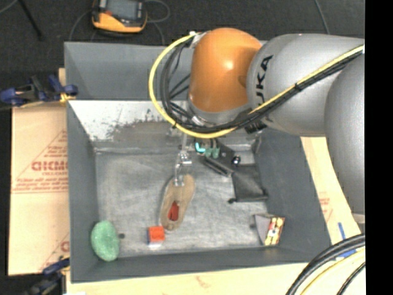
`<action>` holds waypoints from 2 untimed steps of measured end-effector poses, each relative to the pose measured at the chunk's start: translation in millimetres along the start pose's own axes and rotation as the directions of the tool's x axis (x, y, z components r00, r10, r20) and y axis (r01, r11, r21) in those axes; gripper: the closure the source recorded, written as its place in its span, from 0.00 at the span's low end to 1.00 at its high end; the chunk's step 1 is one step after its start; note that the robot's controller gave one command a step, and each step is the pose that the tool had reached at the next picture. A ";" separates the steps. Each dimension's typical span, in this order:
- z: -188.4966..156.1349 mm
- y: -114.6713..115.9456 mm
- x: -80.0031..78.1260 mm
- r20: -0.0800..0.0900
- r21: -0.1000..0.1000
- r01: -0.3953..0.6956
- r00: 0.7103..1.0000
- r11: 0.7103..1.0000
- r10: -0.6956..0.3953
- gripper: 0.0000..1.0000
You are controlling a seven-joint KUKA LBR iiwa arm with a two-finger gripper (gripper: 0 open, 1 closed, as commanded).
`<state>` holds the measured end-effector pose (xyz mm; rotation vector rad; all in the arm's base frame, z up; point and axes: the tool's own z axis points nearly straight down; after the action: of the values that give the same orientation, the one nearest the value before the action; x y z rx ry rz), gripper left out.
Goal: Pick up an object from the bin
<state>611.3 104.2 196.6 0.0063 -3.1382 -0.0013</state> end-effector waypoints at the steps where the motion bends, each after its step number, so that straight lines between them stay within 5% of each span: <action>1: -4.3 -0.2 -1.7 0.008 -0.001 -0.002 1.000 1.000 0.002 0.00; 2: 18.9 -9.3 2.6 0.014 0.000 0.068 0.998 0.998 -0.068 0.00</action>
Offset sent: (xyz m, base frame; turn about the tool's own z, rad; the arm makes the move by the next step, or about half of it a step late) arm -0.0264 -0.0470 -0.1182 -0.3149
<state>608.7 95.0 177.7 0.1128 -3.1505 -0.0020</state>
